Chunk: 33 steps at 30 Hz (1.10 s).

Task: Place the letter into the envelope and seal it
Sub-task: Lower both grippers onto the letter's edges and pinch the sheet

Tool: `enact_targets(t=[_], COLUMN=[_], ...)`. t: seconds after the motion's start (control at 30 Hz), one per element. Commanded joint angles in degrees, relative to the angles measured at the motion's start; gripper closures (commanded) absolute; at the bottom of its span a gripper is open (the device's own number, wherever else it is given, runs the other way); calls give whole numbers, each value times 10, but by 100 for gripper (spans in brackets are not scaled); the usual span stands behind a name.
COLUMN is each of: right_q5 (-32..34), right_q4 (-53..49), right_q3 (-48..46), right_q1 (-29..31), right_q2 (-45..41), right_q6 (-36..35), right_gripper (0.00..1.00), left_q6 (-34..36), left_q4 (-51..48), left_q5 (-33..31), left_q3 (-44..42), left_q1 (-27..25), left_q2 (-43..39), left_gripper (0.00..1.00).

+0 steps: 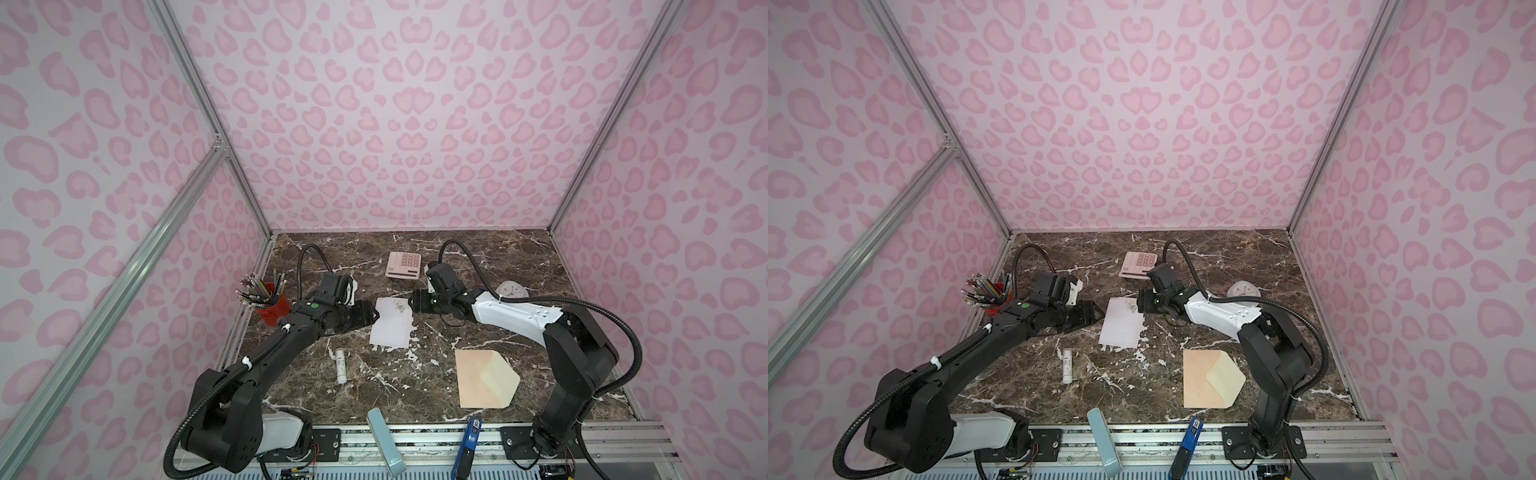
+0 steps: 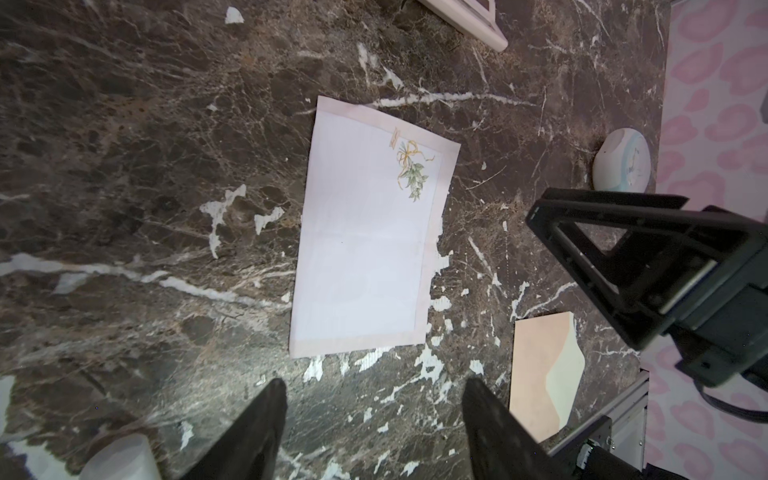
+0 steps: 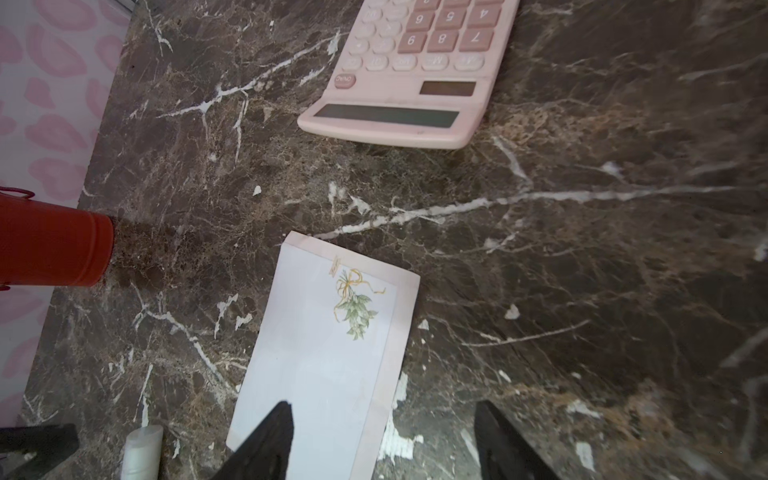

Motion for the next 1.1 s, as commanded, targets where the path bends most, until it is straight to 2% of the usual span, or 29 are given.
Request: enact_targets(t=[0.0, 0.3, 0.53, 0.7, 1.07], right_q5=[-23, -69, -89, -107, -122], right_q4=[29, 57, 71, 72, 69], right_q3=[8, 35, 39, 50, 63], right_q1=[-7, -26, -35, -39, -47], right_q2=[25, 83, 107, 126, 145], right_q6=[-8, -12, -7, -3, 4], right_gripper=[32, 49, 50, 57, 59], left_q6=[11, 24, 33, 43, 54], left_q4=[32, 59, 80, 80, 84], left_q5=[16, 37, 55, 60, 67], left_q3=[9, 23, 21, 26, 33], left_q1=[0, 1, 1, 0, 5], left_q2=[24, 102, 147, 166, 200], left_gripper=[30, 32, 34, 37, 42])
